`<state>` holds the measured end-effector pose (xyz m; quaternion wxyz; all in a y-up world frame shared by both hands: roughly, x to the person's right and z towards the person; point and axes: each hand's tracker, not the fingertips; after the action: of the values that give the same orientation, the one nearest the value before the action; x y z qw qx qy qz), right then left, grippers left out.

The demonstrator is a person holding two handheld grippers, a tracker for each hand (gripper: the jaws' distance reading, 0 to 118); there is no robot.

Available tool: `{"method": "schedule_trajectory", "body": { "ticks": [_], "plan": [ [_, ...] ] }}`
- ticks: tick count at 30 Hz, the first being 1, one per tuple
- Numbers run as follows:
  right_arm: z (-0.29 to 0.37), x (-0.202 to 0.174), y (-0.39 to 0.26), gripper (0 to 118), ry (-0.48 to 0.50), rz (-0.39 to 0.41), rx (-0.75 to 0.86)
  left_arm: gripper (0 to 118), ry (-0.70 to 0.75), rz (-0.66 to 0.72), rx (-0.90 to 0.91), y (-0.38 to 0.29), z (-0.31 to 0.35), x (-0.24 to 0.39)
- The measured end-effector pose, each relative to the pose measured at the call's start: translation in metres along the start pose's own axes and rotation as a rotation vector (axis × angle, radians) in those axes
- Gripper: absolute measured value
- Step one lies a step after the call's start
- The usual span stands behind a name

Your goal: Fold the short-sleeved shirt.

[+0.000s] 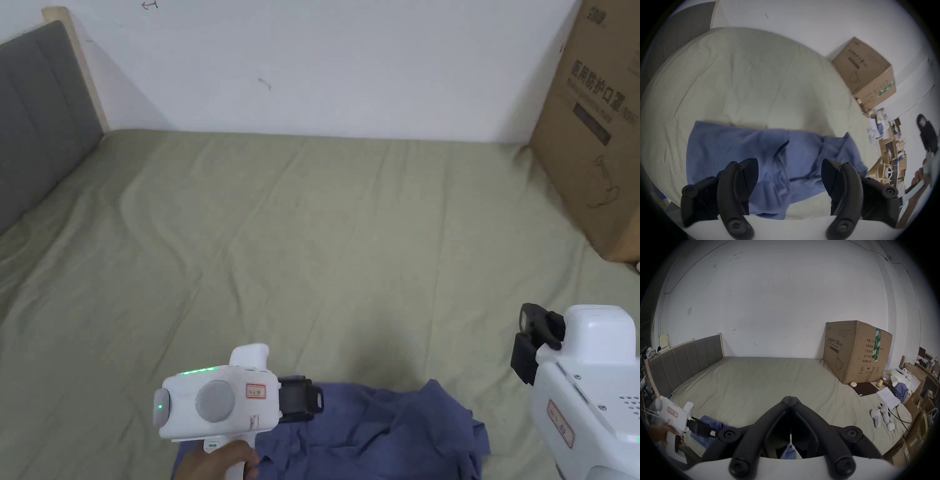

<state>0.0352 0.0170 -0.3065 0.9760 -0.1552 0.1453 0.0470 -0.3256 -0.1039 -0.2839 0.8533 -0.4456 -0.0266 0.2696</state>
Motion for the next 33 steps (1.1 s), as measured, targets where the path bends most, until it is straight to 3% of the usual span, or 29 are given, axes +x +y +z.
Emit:
{"method": "schedule_trajectory", "body": {
  "ticks": [4,11,12,13,14,15,20,26,33],
  "plan": [
    [0.002,-0.008,0.003,0,0.016,-0.015,0.015,83,0.02,-0.035,0.116,0.01,0.041,-0.001],
    [0.004,-0.016,0.007,0,0.043,-0.014,0.036,78,0.198,-0.098,0.341,0.016,0.089,-0.027],
    [0.004,-0.017,0.007,0,0.044,-0.014,0.036,70,0.22,-0.1,0.356,0.015,0.091,-0.031],
    [0.004,-0.017,0.006,0,0.044,-0.013,0.035,51,0.237,-0.109,0.369,0.012,0.089,-0.035],
    [0.004,-0.017,0.006,0,0.044,-0.012,0.034,14,0.245,-0.117,0.385,0.01,0.087,-0.039],
    [0.003,-0.017,0.005,0,0.043,-0.012,0.031,0,0.233,-0.114,0.387,0.006,0.083,-0.043],
    [0.003,-0.011,0.001,0,0.034,-0.013,0.014,0,0.212,-0.089,0.267,-0.009,0.051,-0.049],
    [0.001,0.002,-0.003,0,0.009,-0.018,-0.005,0,0.207,-0.202,0.145,-0.039,-0.006,-0.034],
    [-0.003,0.013,-0.01,0,-0.013,-0.028,-0.028,0,0.19,-0.181,0.052,-0.067,-0.062,-0.013]
  ]
}}
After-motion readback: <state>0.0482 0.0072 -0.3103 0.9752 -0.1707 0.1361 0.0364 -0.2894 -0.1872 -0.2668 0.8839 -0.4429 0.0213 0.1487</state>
